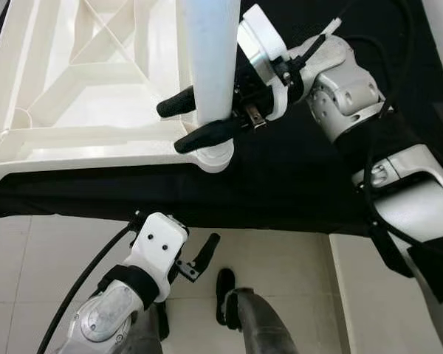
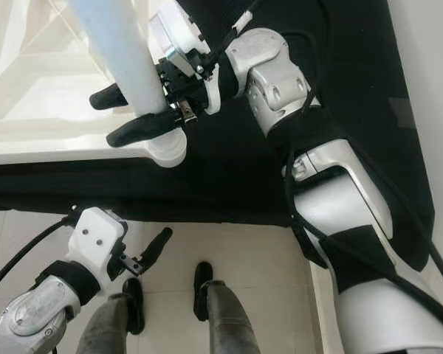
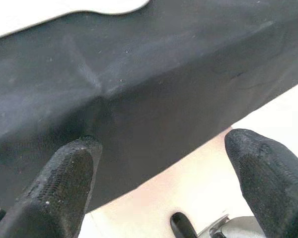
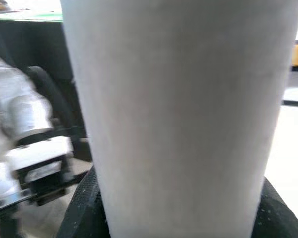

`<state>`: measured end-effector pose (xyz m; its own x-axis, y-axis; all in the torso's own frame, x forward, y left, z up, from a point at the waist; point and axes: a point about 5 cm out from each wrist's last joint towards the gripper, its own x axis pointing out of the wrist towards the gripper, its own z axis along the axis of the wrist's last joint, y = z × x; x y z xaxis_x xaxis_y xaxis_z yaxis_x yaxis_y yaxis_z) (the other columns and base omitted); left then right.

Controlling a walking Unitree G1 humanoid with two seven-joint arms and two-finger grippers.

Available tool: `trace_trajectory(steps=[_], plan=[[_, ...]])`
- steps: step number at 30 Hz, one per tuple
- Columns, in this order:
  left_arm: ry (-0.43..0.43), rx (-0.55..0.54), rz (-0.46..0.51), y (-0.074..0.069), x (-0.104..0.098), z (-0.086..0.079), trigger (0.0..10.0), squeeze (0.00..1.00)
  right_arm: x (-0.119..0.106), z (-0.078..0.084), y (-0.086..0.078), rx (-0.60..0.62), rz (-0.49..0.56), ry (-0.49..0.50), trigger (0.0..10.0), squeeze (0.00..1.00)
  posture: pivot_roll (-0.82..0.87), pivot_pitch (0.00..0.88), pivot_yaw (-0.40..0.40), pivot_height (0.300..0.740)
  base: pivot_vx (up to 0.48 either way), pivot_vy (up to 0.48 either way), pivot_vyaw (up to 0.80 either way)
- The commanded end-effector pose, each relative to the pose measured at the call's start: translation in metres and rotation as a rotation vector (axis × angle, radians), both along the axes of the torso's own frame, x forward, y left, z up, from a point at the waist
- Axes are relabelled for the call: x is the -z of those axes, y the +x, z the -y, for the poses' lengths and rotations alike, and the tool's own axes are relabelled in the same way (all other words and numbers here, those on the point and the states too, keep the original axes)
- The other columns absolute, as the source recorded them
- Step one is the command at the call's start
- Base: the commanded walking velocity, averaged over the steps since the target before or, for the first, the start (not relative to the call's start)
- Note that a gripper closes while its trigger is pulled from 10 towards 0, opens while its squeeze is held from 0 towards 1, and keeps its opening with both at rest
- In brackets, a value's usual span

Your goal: Building children table

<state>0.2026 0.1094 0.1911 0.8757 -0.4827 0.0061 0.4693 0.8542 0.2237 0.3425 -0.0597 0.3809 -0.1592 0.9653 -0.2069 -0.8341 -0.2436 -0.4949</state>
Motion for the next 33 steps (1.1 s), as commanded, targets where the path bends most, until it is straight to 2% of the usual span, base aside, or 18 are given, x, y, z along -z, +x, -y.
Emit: trace_trajectory(steps=[1,3,5,6,8,9,11,13,18,25,26,27,28,29,31,32,33], plan=[[0.002,0.007,-0.033,-0.001,0.008,0.003,10.0,0.00,0.029,0.020,0.024,0.279,-0.168,0.019,10.0,0.00,0.09,0.498,-0.103,0.740,0.000,0.000,0.00],[0.003,0.008,-0.032,0.000,0.008,0.003,10.0,0.00,0.030,0.022,0.025,0.300,-0.171,0.022,10.0,0.00,0.09,0.498,-0.103,0.740,0.000,0.000,0.00],[-0.001,0.011,-0.028,0.002,0.008,0.003,10.0,0.00,0.033,0.032,0.031,0.434,-0.198,0.068,10.0,0.00,0.07,0.486,-0.105,0.740,0.000,0.000,0.00],[-0.001,0.011,-0.028,0.002,0.008,0.003,10.0,0.00,0.033,0.032,0.031,0.434,-0.198,0.068,10.0,0.00,0.07,0.486,-0.105,0.740,0.000,0.000,0.00],[-0.005,0.016,-0.022,0.004,0.008,0.004,10.0,0.00,0.035,0.046,0.035,0.558,-0.216,0.133,10.0,0.00,0.06,0.478,-0.102,0.740,0.000,0.000,0.00],[-0.005,0.016,-0.022,0.004,0.008,0.004,10.0,0.00,0.035,0.046,0.035,0.558,-0.216,0.133,10.0,0.00,0.06,0.478,-0.102,0.740,0.000,0.000,0.00],[-0.006,0.027,-0.015,0.007,0.008,0.006,10.0,0.00,0.036,0.059,0.034,0.614,-0.223,0.195,10.0,0.00,0.06,0.473,-0.098,0.740,0.000,0.000,0.00],[-0.008,0.032,-0.013,0.008,0.008,0.007,10.0,0.00,0.036,0.063,0.032,0.618,-0.222,0.213,10.0,0.00,0.05,0.466,-0.093,0.740,0.000,0.000,0.00],[-0.010,0.042,-0.007,0.011,0.008,0.009,10.0,0.00,0.035,0.068,0.026,0.623,-0.227,0.247,10.0,0.00,0.04,0.454,-0.093,0.740,0.000,0.000,0.00],[-0.009,0.035,0.008,0.015,0.007,0.008,10.0,0.00,0.041,0.063,0.023,0.726,-0.232,0.287,10.0,0.00,0.04,0.445,-0.102,0.740,0.000,0.000,0.00],[-0.009,0.034,0.009,0.015,0.007,0.008,10.0,0.00,0.045,0.063,0.022,0.769,-0.245,0.311,10.0,0.00,0.05,0.444,-0.105,0.740,0.000,0.000,0.00],[-0.006,0.033,0.010,0.014,0.007,0.008,10.0,0.00,0.059,0.061,0.021,0.873,-0.241,0.327,10.0,0.00,0.05,0.443,-0.112,0.740,0.000,0.000,0.00],[-0.006,0.033,0.010,0.014,0.007,0.008,10.0,0.00,0.059,0.061,0.021,0.873,-0.241,0.327,10.0,0.00,0.05,0.443,-0.112,0.740,0.000,0.000,0.00],[-0.005,0.033,0.011,0.014,0.007,0.007,10.0,0.00,0.068,0.061,0.018,0.949,-0.236,0.339,10.0,0.00,0.05,0.443,-0.112,0.740,0.000,0.000,0.00],[-0.005,0.033,0.011,0.014,0.007,0.007,10.0,0.00,0.068,0.061,0.018,0.949,-0.236,0.339,10.0,0.00,0.05,0.443,-0.112,0.740,0.000,0.000,0.00],[-0.002,0.029,0.013,0.014,0.007,0.006,10.0,0.00,0.093,0.059,0.010,1.170,-0.224,0.411,10.0,0.00,0.06,0.443,-0.116,0.740,0.000,0.000,0.00],[0.000,0.024,0.015,0.015,0.007,0.004,10.0,0.00,0.128,0.050,-0.010,1.313,-0.230,0.413,10.0,0.00,0.07,0.446,-0.108,0.740,0.000,0.000,0.00]])
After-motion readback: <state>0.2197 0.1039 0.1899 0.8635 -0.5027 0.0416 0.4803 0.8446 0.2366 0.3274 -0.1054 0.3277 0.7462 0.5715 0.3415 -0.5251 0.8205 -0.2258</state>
